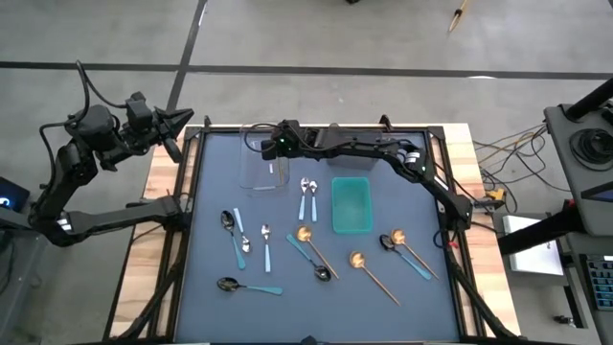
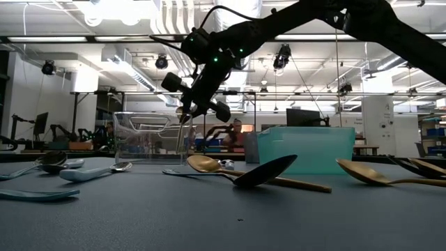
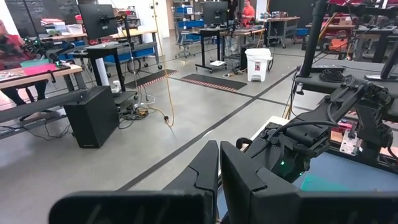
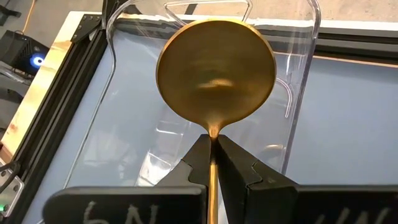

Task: Sort silverware by color (type)
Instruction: Put the gold spoon into the transparent bin

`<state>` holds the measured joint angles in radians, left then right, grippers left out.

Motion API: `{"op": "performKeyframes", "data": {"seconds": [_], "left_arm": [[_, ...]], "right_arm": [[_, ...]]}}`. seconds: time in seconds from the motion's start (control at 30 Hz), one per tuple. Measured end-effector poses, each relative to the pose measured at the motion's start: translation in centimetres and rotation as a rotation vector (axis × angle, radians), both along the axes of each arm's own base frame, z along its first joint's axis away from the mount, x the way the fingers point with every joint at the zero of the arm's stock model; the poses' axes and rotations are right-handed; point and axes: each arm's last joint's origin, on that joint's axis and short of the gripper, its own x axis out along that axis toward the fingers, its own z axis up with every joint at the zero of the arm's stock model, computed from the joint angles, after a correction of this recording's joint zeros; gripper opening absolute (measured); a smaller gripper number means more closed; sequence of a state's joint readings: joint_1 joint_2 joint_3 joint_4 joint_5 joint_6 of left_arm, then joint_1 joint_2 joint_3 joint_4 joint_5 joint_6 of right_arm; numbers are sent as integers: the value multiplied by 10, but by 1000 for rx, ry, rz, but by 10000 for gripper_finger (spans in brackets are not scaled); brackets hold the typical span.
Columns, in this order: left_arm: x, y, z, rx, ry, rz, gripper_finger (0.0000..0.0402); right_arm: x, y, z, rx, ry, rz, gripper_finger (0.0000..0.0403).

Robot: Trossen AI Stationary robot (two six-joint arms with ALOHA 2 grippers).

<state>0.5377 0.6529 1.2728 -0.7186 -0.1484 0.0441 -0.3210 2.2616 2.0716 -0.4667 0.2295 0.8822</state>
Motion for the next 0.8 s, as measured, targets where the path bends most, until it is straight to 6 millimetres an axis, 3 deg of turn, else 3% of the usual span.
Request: {"op": "performKeyframes", "data": {"seconds": [0.8], "left_arm": [[0, 0, 0, 7, 10, -1, 0]], "right_arm": [[-1, -1, 0, -7, 0, -22, 38]]}}
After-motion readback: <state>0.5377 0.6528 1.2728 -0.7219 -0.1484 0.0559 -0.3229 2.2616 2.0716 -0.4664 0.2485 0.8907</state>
